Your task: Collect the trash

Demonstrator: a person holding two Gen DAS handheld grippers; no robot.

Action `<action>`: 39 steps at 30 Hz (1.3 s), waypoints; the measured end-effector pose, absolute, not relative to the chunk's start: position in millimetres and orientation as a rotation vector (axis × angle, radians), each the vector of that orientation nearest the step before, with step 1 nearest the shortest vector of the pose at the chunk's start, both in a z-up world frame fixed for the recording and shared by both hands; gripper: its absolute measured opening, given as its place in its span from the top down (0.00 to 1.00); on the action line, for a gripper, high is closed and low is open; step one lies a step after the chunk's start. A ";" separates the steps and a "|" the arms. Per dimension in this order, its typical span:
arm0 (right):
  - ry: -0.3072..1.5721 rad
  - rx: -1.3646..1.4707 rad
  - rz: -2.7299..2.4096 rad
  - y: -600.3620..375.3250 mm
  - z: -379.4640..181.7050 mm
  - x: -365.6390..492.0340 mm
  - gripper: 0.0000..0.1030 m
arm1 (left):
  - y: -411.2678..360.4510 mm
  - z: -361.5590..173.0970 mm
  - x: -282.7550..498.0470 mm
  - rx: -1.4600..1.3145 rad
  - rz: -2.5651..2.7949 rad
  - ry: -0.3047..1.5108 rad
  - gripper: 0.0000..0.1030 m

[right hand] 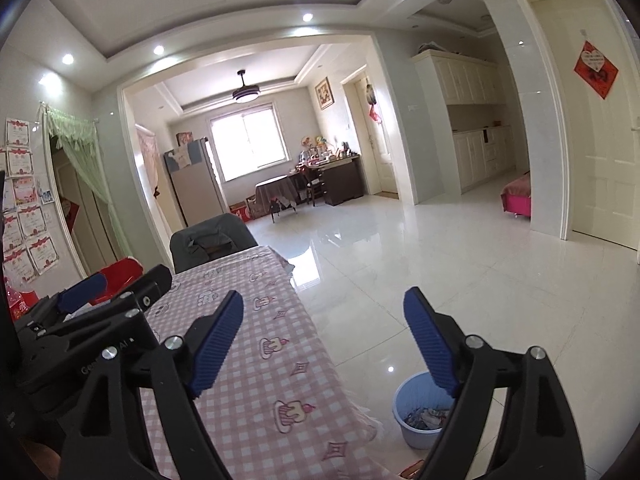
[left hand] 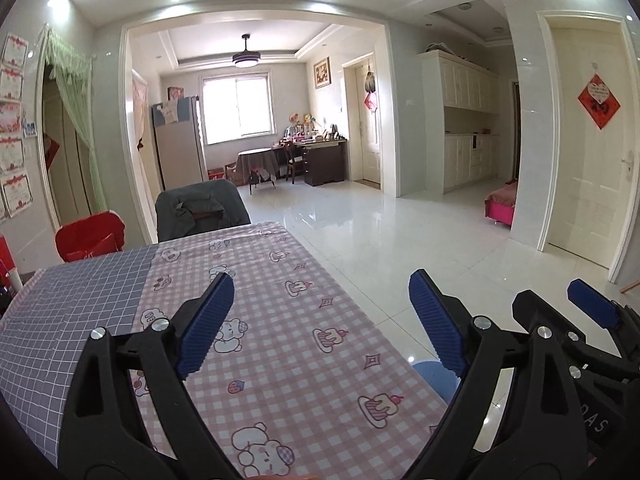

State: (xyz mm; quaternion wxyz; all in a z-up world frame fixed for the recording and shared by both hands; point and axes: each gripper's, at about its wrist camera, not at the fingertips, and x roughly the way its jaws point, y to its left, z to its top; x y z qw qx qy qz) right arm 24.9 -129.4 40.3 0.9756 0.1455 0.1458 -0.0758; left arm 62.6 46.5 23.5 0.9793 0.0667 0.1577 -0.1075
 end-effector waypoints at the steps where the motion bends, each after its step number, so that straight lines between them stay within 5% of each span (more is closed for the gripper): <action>1: 0.289 0.294 -0.161 -131.0 40.5 22.5 0.21 | 43.3 23.1 59.8 0.137 -0.219 0.319 0.15; 39: 0.210 0.332 -0.131 -152.0 16.9 -20.7 0.20 | 29.0 18.4 20.7 0.172 -0.159 0.298 0.13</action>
